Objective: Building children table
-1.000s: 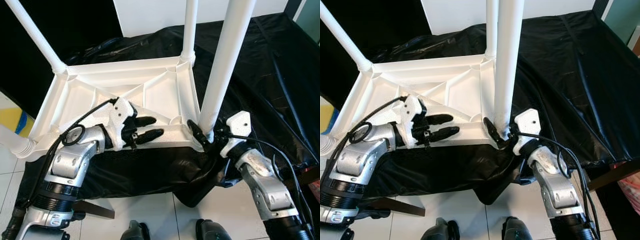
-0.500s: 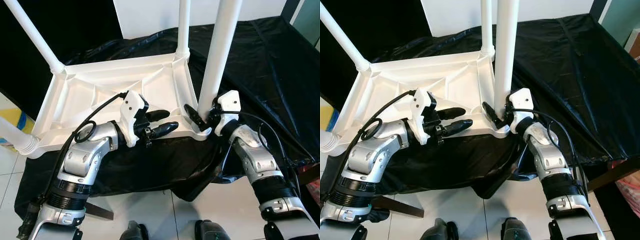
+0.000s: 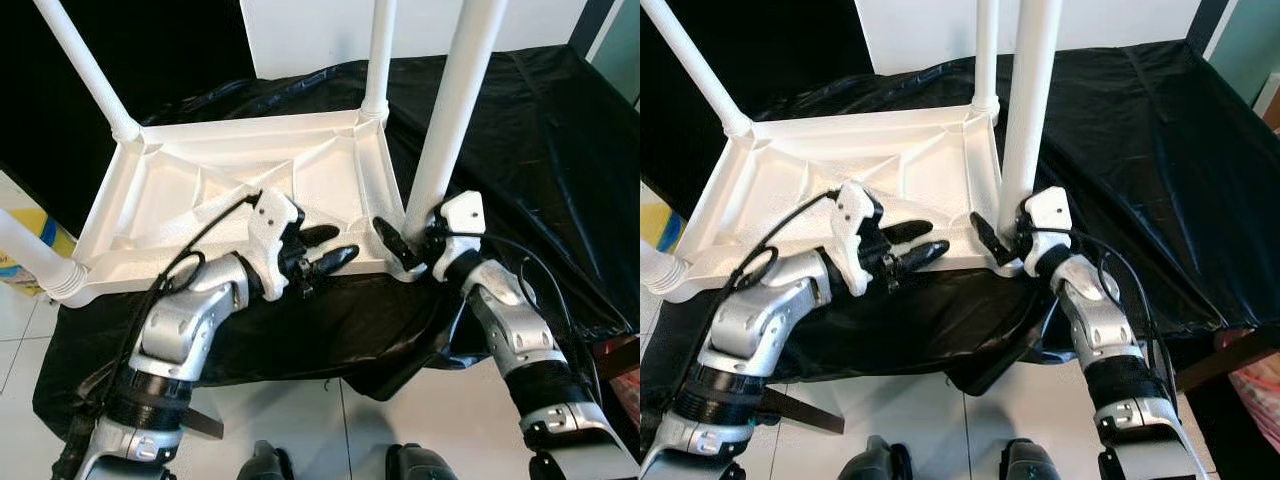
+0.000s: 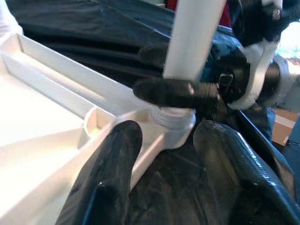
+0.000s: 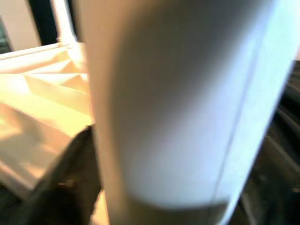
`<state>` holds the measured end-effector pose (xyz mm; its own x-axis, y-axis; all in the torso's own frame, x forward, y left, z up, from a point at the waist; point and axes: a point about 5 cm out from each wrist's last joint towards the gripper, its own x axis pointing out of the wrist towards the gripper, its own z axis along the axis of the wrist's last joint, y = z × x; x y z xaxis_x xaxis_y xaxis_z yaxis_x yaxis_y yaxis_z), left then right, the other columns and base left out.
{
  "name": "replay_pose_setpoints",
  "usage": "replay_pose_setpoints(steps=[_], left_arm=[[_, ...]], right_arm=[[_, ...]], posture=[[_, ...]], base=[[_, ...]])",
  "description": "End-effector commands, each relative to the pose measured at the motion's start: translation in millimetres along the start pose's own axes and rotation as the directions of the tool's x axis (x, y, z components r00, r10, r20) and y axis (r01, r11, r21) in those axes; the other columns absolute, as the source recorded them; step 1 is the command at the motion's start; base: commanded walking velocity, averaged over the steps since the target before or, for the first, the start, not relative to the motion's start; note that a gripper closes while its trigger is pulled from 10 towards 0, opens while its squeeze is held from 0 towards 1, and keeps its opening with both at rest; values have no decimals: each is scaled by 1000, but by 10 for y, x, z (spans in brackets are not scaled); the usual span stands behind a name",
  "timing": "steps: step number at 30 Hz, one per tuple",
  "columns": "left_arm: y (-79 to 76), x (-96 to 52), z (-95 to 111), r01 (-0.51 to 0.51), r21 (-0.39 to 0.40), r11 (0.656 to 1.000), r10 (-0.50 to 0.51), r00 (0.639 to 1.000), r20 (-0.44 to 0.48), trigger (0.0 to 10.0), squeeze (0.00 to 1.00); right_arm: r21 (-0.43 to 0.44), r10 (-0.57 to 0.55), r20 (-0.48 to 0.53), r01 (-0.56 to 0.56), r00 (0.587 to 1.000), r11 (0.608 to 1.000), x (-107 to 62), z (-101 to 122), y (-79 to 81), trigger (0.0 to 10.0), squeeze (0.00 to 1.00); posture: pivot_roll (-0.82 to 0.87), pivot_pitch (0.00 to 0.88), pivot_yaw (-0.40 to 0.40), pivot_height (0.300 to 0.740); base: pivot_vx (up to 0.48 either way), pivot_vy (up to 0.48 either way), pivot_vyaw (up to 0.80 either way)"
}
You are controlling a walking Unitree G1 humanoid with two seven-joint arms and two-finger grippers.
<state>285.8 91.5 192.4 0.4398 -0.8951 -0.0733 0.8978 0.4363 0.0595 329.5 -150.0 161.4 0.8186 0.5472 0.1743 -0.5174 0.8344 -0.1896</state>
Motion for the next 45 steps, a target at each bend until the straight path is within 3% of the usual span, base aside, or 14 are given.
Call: replay_pose_setpoints(steps=[1,2,3,12,13,24,26,27,28,29,30,31,32,45], left_arm=[[-71,6,-6,33,11,999,-33,999,-5,10000,0],[-71,6,-6,33,11,999,-33,999,-5,10000,0],[-87,10,-8,39,16,999,-39,999,-1,10000,0],[-13,57,8,-83,27,996,83,996,22,10000,0],[0,62,-2,-109,25,994,108,994,24,10000,0],[-46,89,-27,-147,20,989,146,989,35,10000,0],[-56,97,-46,-161,-15,987,161,986,34,10000,0],[-56,97,-46,-161,-15,987,161,986,34,10000,0],[-65,102,-51,-162,-13,987,162,986,34,10000,0],[-65,102,-51,-162,-13,987,162,986,34,10000,0],[-74,112,-59,-163,-13,987,163,986,32,10000,0],[-74,112,-59,-163,-13,987,163,986,32,10000,0],[-86,118,-61,-163,-5,987,163,986,34,10000,0],[-206,211,-58,-157,16,987,156,986,64,10000,0]], right_arm=[[-10,10,13,-10,1000,1000,-47,12,-55,3294,0],[-10,10,13,-10,1000,1000,-47,12,-55,3294,0],[-20,22,9,-21,1000,1000,-56,10,-84,0,0],[-33,11,-48,-13,999,999,-49,-17,-134,0,0],[-29,-9,-68,8,998,1000,-65,-42,-109,10000,0],[16,-239,-116,243,964,970,-124,-98,4,10000,0],[65,-406,-140,417,903,906,-152,-148,94,10000,0],[65,-406,-140,417,903,906,-152,-148,94,10000,0],[70,-504,-158,519,849,852,-160,-172,154,10000,0],[70,-504,-158,519,849,852,-160,-172,154,10000,0],[71,-595,-172,612,785,787,-171,-191,198,10000,0],[71,-595,-172,612,785,787,-171,-191,198,10000,0],[66,-652,-186,671,735,738,-182,-209,234,10000,0],[91,-642,-135,654,755,751,-132,-72,307,10000,0]], posture=[[-62,102,17,740],[-62,102,17,740],[-62,102,15,740],[-58,91,-5,740],[-63,87,-3,740],[-68,80,-5,740],[-76,82,-6,740],[-76,82,-6,740],[-76,85,-6,740],[-76,85,-6,740],[-78,86,-6,740],[-78,86,-6,740],[-78,90,-4,740],[-72,96,-3,740]], base=[[0,0,0],[0,0,0],[0,0,0],[0,0,0],[0,0,0],[0,0,0],[0,0,0],[0,0,0],[0,0,0],[0,0,0],[0,0,0],[0,0,0],[0,0,0],[0,0,0]])
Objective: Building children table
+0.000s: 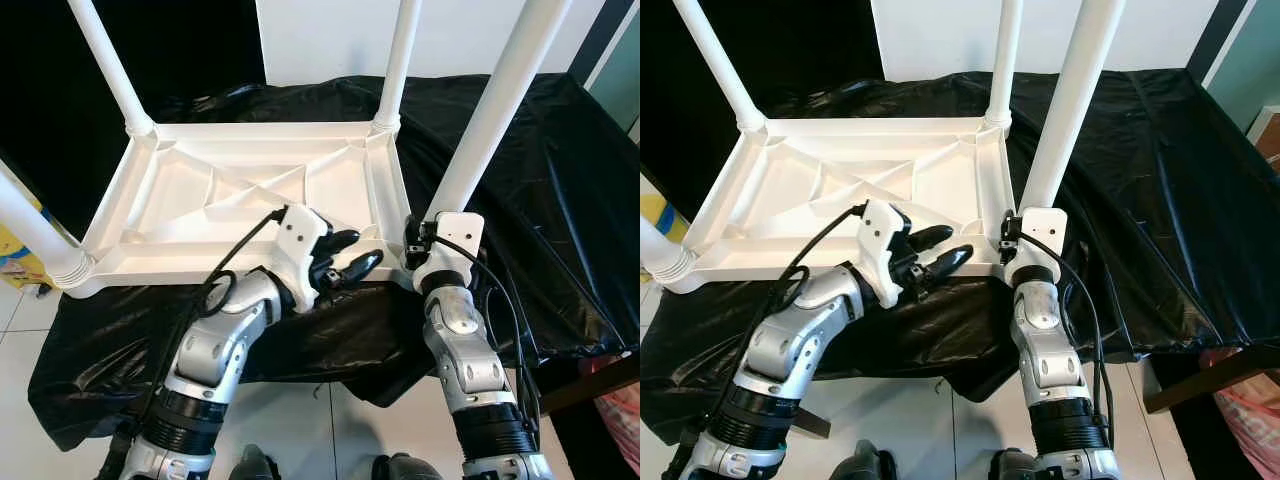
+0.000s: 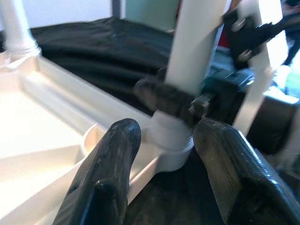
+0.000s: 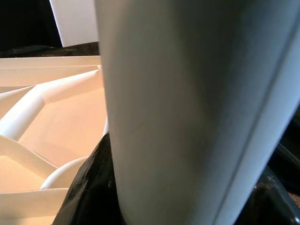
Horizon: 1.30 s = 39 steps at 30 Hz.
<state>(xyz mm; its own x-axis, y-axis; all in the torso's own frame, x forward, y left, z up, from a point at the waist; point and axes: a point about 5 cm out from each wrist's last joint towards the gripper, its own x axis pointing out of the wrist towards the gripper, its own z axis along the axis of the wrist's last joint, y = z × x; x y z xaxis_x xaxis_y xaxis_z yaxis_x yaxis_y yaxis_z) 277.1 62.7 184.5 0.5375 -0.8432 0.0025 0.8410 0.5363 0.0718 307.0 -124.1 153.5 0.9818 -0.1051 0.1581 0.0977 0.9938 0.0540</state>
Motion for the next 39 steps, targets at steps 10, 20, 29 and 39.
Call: replay_pose_setpoints(steps=[10,20,29,39], left_arm=[[-124,-38,-15,54,11,998,-54,998,-11,10000,0],[-174,-73,-73,72,11,997,-72,996,-46,10000,0],[-256,-111,-181,117,-7,993,-117,989,-92,10000,0],[-232,-101,-165,106,9,994,-104,990,-98,10000,0]], right_arm=[[5,41,22,-41,999,999,13,45,-186,10000,1000],[-37,323,0,-323,946,946,35,75,-383,10000,0],[-125,593,-80,-598,801,792,119,-2,-362,10000,0],[-139,664,-186,-688,724,712,223,-167,-351,0,0]], posture=[[-68,88,4,740],[-68,77,-9,740],[-72,53,-3,740],[-24,23,-26,740]], base=[[0,0,0],[0,0,0],[0,0,0],[0,0,0]])
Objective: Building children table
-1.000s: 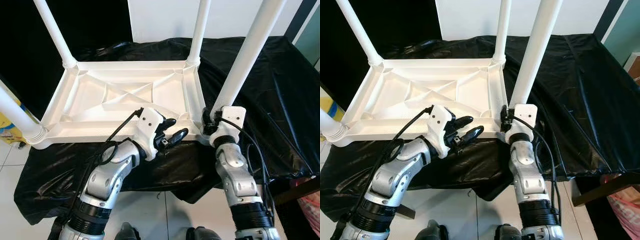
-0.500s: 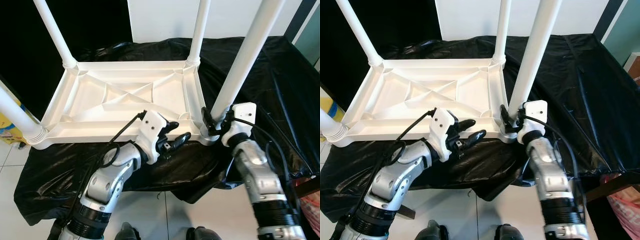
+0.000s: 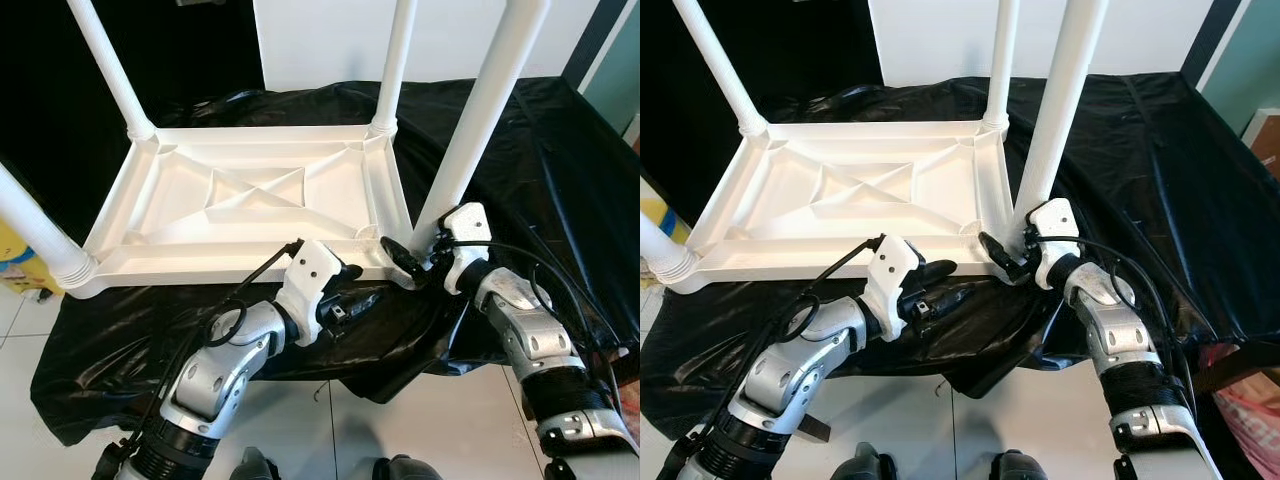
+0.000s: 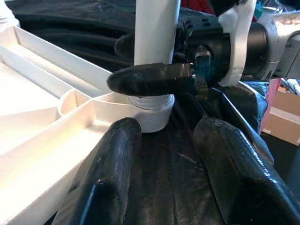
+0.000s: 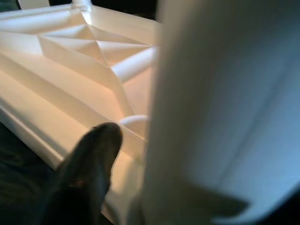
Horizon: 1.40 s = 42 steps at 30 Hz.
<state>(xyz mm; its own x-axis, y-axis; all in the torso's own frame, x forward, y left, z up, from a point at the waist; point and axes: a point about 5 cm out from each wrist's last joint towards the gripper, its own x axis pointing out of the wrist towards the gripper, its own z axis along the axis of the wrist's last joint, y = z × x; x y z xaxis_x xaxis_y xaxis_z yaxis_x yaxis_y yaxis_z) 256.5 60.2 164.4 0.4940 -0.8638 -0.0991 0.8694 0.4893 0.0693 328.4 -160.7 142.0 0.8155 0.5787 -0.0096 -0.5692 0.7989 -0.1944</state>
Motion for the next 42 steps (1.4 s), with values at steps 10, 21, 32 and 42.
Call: replay_pose_setpoints(steps=[10,21,32,42], left_arm=[[58,-28,43,-5,26,1000,5,1000,9,10000,0],[106,-5,27,-30,18,999,30,999,17,10000,0],[214,48,24,-69,6,998,69,997,33,10000,0],[271,80,25,-62,19,998,61,998,33,10000,0]], right_arm=[[41,-64,-29,65,998,997,-53,-157,3,10000,0],[146,-346,49,336,937,930,-63,-122,226,10000,0],[167,-675,-46,672,737,722,-90,-146,284,10000,0],[156,-699,-16,692,715,704,-76,-57,271,10000,0]], posture=[[-19,0,-16,740],[-35,0,-21,740],[-88,0,-5,740],[-110,0,19,740]], base=[[0,0,0],[0,0,0],[0,0,0],[0,0,0]])
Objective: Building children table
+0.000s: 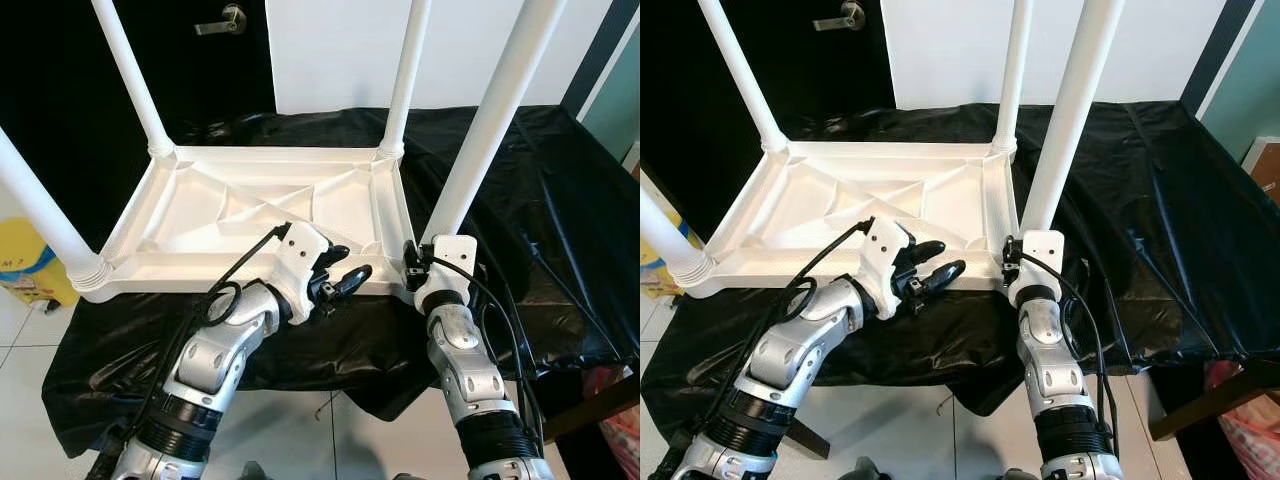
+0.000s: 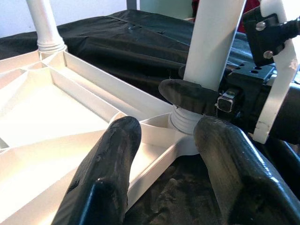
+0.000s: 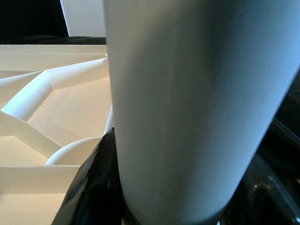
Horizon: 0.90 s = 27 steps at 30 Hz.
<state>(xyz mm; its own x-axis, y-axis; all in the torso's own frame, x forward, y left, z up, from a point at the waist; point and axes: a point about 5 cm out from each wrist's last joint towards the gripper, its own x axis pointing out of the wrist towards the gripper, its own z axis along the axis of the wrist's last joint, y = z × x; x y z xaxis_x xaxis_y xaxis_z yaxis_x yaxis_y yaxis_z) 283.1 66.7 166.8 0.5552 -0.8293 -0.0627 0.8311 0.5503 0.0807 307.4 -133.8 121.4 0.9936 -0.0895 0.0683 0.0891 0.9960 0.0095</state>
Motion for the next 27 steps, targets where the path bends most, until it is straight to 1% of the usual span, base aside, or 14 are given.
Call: replay_pose_setpoints(steps=[1,6,7,11,13,14,15,16,20,21,23,24,26,27], left_arm=[[6,7,12,11,14,1000,-11,1000,2,10000,0],[35,11,8,18,22,1000,-18,1000,-4,10000,0],[50,11,5,24,29,999,-24,1000,-7,10000,0],[81,5,-3,28,32,999,-27,1000,-11,10000,0],[91,1,-8,28,31,999,-28,1000,-13,10000,0],[91,1,-8,28,31,999,-28,1000,-13,10000,0],[81,2,-9,35,30,999,-35,999,-13,10000,0],[81,2,-9,35,30,999,-35,999,-13,10000,0],[30,-22,1,54,15,998,-54,999,-7,10000,0],[30,-22,1,54,15,998,-54,999,-7,10000,0],[23,-29,-4,56,16,998,-56,998,-9,10000,0],[21,-38,-11,54,17,998,-54,998,-14,10000,0],[21,-38,-11,54,17,998,-54,998,-14,10000,0],[22,-49,-12,53,18,998,-52,998,-17,10000,0]], right_arm=[[-4,-58,46,59,997,998,15,97,-105,10000,0],[-1,-59,53,59,997,998,31,111,-104,10000,0],[-2,-64,66,64,996,998,56,142,-122,10000,1000],[0,-62,88,63,994,998,100,199,-156,10000,1000],[-5,2,119,-2,993,1000,120,251,-158,10000,1000],[-5,2,119,-2,993,1000,120,251,-158,10000,1000],[-13,87,134,-86,987,996,135,289,-177,10000,1000],[-13,87,134,-86,987,996,135,289,-177,10000,1000],[-48,226,128,-222,966,974,131,318,-251,10000,1000],[-48,226,128,-222,966,974,131,318,-251,10000,1000],[-46,259,112,-256,959,966,134,309,-268,10000,1000],[-57,324,87,-320,942,946,139,291,-289,10000,0],[-57,324,87,-320,942,946,139,291,-289,10000,0],[-80,394,64,-389,917,918,147,275,-311,10000,0]], posture=[[-110,0,19,740],[-116,0,31,740],[-124,0,39,740],[-127,0,40,740],[-127,0,45,740],[-127,0,45,740],[-122,0,50,740],[-122,0,50,740],[-112,0,52,740],[-112,0,52,740],[-111,0,52,740],[-100,0,48,740],[-100,0,48,740],[-93,0,43,740]], base=[[0,0,0],[0,0,0],[0,0,0],[0,0,0],[0,0,0],[0,0,0],[0,0,0],[0,0,0],[0,0,0],[0,0,0],[0,0,0],[0,0,0],[0,0,0],[0,0,0]])
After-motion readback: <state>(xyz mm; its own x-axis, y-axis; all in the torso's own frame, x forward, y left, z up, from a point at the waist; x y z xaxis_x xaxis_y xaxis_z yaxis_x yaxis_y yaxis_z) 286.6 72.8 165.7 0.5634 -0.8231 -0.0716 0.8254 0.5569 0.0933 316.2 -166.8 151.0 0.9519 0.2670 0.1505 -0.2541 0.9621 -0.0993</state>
